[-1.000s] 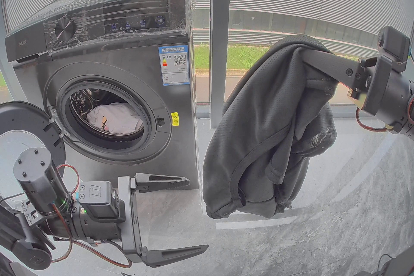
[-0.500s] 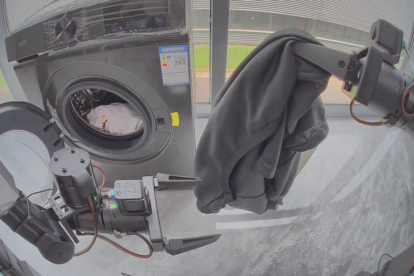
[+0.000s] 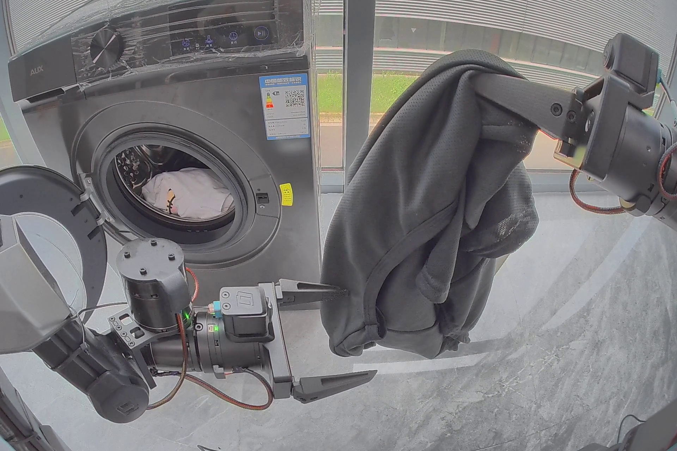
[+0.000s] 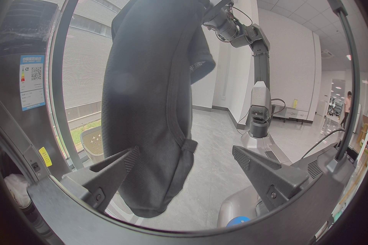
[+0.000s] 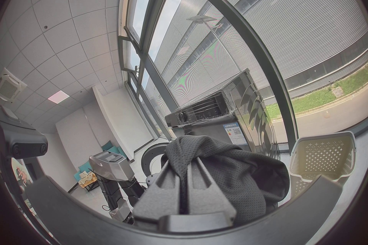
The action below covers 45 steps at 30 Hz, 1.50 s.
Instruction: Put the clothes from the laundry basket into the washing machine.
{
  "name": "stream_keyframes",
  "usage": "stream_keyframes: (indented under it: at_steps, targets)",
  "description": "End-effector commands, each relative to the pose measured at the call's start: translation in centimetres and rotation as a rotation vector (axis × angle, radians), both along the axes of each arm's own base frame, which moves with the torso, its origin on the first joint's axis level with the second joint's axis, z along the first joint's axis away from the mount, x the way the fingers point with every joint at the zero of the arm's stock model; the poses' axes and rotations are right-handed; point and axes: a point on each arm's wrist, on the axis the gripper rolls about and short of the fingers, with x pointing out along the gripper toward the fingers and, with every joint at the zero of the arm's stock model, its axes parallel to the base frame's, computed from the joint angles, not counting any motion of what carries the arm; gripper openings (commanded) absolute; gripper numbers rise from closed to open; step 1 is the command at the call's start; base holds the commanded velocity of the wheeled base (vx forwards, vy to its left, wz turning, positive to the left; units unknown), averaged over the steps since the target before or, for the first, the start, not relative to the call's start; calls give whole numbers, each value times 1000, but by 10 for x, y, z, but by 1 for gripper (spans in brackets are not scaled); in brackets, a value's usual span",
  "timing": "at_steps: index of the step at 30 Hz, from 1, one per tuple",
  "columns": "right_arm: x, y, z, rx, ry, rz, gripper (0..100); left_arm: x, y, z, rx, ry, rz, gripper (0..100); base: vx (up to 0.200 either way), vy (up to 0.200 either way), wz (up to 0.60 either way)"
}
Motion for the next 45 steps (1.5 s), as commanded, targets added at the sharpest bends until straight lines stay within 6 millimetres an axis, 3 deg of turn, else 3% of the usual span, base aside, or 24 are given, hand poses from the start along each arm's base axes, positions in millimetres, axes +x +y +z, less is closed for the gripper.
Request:
stream_keyframes:
  at_steps: [1, 16, 17, 27, 33, 37, 38, 41, 45]
  targets:
    - [-3, 5, -1, -2, 3, 24, 0, 5, -4, 1, -6, -7, -3, 100, 0, 0, 0]
    - [-9, 9, -1, 0, 3, 54, 0, 15, -10, -5, -3, 0, 2, 100, 0, 0, 0]
    - [-9, 10, -1, -1, 4, 57, 0, 17, -11, -5, -5, -1, 2, 0, 0, 0, 0]
    - [-14, 12, -1, 10, 19, 79, 0, 27, -17, -15, 7, 18, 5, 0, 0, 0, 0]
    - [-14, 9, 1, 16, 17, 58, 0, 30, -18, -10, -7, -3, 10, 0, 0, 0, 0]
    - [6, -9, -2, 10, 20, -80, 0, 26, -12, 6, -49, -59, 18, 0, 0, 0, 0]
    - [21, -26, -3, 0, 16, -179, 0, 19, -2, 27, -104, -103, 36, 0, 0, 0, 0]
    - [31, -40, -6, -16, 12, -256, 0, 4, 11, 59, -194, -116, 49, 0, 0, 0, 0]
    - [38, -49, -10, -48, -6, -313, 0, -13, 21, 86, -272, -109, 49, 0, 0, 0, 0]
